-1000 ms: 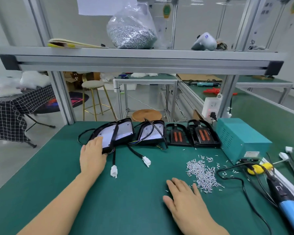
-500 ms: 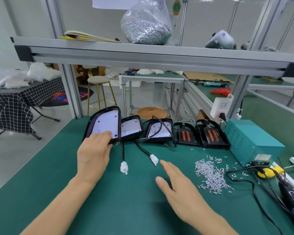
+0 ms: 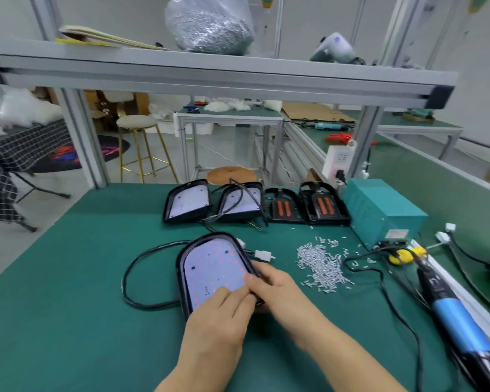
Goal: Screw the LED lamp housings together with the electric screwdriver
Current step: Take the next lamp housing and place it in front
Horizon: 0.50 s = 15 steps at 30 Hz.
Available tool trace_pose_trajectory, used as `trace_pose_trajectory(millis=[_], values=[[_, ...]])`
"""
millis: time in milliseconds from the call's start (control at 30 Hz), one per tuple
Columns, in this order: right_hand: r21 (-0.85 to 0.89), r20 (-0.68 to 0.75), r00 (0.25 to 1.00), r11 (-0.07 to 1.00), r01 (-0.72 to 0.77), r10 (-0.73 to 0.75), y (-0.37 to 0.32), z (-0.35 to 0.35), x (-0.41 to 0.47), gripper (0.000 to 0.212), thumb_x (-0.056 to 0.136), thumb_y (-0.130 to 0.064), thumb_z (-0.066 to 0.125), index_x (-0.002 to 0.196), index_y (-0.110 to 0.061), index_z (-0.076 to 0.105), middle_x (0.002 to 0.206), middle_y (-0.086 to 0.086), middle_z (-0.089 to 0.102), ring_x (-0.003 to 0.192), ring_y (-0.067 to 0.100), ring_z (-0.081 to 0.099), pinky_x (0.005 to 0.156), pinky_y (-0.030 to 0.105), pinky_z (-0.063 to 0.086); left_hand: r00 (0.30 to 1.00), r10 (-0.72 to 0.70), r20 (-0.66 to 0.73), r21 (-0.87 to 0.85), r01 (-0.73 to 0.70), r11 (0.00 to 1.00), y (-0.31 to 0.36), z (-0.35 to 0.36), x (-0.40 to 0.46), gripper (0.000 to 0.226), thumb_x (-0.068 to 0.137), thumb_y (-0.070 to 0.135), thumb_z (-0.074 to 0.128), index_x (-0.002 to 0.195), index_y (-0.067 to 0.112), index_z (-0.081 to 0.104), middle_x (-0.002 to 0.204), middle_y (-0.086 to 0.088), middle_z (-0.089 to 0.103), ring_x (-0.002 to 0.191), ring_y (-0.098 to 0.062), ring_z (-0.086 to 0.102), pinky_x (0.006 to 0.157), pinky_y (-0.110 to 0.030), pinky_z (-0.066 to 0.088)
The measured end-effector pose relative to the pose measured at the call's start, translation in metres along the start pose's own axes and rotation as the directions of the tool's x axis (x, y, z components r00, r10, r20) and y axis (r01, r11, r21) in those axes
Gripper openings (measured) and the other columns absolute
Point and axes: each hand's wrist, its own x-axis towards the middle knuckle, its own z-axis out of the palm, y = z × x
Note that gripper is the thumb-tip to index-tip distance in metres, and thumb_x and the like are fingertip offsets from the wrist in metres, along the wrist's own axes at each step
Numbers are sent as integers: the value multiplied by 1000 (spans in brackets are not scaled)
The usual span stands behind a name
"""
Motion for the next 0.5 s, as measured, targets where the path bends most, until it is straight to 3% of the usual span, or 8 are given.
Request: trace_pose_trajectory(millis=[100,167,233,300,367,400,500], values=[[-100,-26,1000,995,-9,6,7,-13,-5,16,100,-17,50,99,-9,64,82,1,58,74,11,52,72,29,53,999,7,53,-14,-6,1000,8,9,0,29,67,2,53,81,11,76,86,2,72,62,-18,54,56,-24,46],[-245,-64,998,969,7,-24,5,-26,-10,23,101,-23,49,100,-6,64,86,-1,57,79,10,49,82,33,49,995,-10,98,-46,15,999,11,9,3,25,59,3,63,78,12,76,85,3,72,70,-16,48,48,-23,47],[-506,-142,984,862,19,-105,3,-48,-17,28,100,-30,51,117,-12,64,101,-6,61,91,6,53,85,23,41,981,-41,188,-108,62,992,12,3,7,21,58,6,75,77,15,75,85,6,72,74,-16,52,45,-20,48],[-747,-200,963,664,-32,-179,0,-79,-34,30,97,-36,53,122,-21,61,107,-7,61,96,10,55,84,21,40,946,-88,311,-180,149,972,9,-5,11,21,61,29,81,79,21,73,88,12,71,72,-14,64,50,-21,52],[-856,-298,925,495,-150,-235,-3,-113,-59,32,94,-39,55,122,-24,60,112,-5,58,100,14,56,88,26,41,886,-176,428,-236,297,925,7,-12,20,27,70,52,62,81,29,71,88,22,67,74,-6,63,60,-20,51],[-862,-373,892,450,-232,-255,-5,-132,-72,34,93,-40,57,123,-23,59,116,-3,57,104,16,57,89,27,41,854,-238,464,-257,386,886,6,-14,27,30,73,57,53,82,32,69,86,27,64,76,0,59,67,-13,45],[-777,-613,764,324,-539,-200,-6,-186,-101,42,90,-42,61,122,-15,58,117,6,54,109,26,55,83,32,43,848,-299,437,-333,461,823,5,-8,52,15,86,43,57,80,33,67,81,25,62,81,3,52,71,-10,38]])
